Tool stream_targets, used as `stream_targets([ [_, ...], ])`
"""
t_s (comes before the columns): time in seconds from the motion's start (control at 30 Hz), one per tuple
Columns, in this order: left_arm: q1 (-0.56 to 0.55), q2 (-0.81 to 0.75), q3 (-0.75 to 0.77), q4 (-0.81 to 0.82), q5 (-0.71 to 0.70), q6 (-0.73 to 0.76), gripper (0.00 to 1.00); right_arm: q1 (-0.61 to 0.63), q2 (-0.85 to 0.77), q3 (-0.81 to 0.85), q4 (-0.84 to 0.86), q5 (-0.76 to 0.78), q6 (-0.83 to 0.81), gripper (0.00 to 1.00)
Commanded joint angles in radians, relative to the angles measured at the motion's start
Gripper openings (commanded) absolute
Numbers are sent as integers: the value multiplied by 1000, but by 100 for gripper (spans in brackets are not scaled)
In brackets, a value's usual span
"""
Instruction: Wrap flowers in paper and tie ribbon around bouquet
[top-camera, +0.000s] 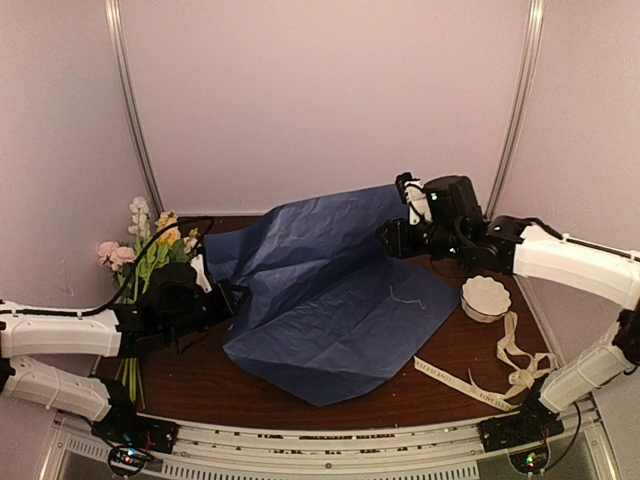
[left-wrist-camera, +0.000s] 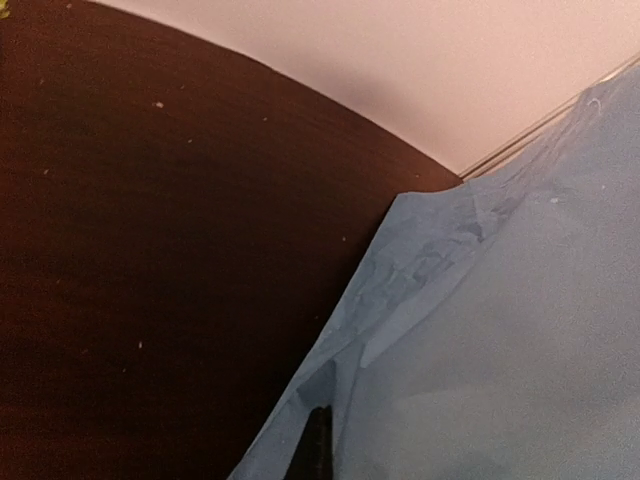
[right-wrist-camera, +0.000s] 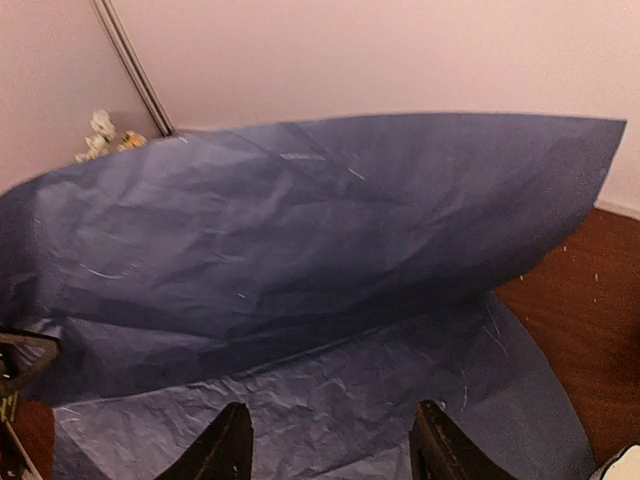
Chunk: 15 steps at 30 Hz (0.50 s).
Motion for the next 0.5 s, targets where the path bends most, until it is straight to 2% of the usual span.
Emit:
stream_targets([
  [0.0, 24, -38, -81, 70, -99, -246, 0, -52, 169, -44, -44, -67, -12, 53],
  [0.17, 45, -65, -203, 114, -131, -419, 0, -67, 442, 91, -179, -93, -81, 47],
  [0.27, 47, -91, -268, 117, -152, -487, 0, -70, 583, 215, -298, -6, -116, 46],
  [0.37, 48, -133, -317, 93, -180, -545, 0, -83, 647, 251, -334, 27, -135, 46],
  [0.47, 48, -186, -351, 47, -204, -578, 0, -112, 670, 254, -403, 89, -123, 41],
])
